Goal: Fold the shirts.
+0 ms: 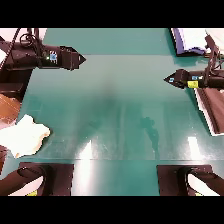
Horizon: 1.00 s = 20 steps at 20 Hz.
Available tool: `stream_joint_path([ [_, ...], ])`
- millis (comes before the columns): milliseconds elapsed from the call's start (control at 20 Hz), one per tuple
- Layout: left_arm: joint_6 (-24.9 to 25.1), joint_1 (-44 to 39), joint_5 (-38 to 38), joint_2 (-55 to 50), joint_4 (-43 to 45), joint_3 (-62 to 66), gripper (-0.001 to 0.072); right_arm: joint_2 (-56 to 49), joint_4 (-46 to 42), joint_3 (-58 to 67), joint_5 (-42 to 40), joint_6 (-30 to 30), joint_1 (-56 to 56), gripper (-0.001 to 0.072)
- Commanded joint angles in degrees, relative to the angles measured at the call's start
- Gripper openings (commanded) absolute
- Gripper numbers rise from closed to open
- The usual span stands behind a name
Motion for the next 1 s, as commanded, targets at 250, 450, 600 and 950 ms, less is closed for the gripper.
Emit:
stream_joint_path([
  [250, 0.0, 0.0, 0.09, 0.0, 0.0, 0.0, 0.0023, -0.04, 0.04, -0.02, -0.13, 0.02, 0.02, 0.0014],
  [450, 0.0, 0.0, 0.09, 0.0, 0.0, 0.0, 0.0024, -0.04, 0.04, -0.02, -0.11, 0.02, 0.02, 0.0014],
  [600, 0.04, 0.0, 1.07, 0.0, 0.0, -0.02, 0.0023, -0.04, 0.04, -0.02, 0.02, 0.02, 0.02, 0.0014],
  [950, -1.6, 11.3, -14.45, 6.95, 13.75, -0.24, 0.0023, -0.04, 0.0, -0.02, 0.94, 0.02, 0.02, 0.0014],
])
